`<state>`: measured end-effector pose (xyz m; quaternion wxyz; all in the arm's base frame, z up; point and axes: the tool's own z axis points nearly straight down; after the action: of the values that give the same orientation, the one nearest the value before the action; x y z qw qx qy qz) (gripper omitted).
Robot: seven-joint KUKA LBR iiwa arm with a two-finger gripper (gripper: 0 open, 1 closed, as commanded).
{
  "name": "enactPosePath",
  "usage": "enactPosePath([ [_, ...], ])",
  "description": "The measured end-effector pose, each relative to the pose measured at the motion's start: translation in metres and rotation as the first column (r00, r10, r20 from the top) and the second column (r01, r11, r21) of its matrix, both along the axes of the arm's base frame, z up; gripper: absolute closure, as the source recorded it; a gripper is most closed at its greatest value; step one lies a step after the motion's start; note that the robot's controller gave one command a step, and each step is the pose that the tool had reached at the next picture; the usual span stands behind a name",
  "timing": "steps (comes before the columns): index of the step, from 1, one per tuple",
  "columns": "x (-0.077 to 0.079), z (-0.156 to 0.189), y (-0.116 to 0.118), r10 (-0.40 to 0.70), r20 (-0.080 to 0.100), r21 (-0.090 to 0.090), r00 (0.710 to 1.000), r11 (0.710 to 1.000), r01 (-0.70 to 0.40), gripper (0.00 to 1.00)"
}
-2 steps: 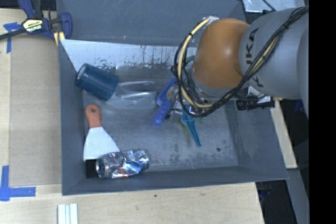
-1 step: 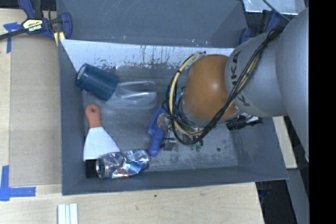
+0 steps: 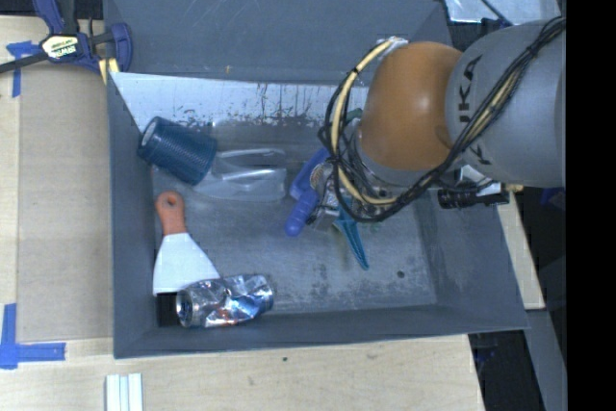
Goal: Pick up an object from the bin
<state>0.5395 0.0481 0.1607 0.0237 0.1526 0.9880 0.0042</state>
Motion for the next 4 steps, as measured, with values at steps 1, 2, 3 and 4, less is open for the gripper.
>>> enactPosePath([
  [1, -0.028, -0.033, 0.005, 0.183, -0.044, -0.002, 0.982, 0.983, -0.183, 1.0],
  [2, -0.014, -0.011, 0.017, 0.067, -0.007, -0.003, 0.998, 0.998, -0.067, 1.0],
  [3, -0.023, -0.033, 0.022, 0.203, -0.042, -0.003, 0.978, 0.979, -0.203, 1.0],
  [4, -0.018, -0.019, 0.014, 0.115, -0.002, -0.005, 0.993, 0.993, -0.115, 1.0],
])
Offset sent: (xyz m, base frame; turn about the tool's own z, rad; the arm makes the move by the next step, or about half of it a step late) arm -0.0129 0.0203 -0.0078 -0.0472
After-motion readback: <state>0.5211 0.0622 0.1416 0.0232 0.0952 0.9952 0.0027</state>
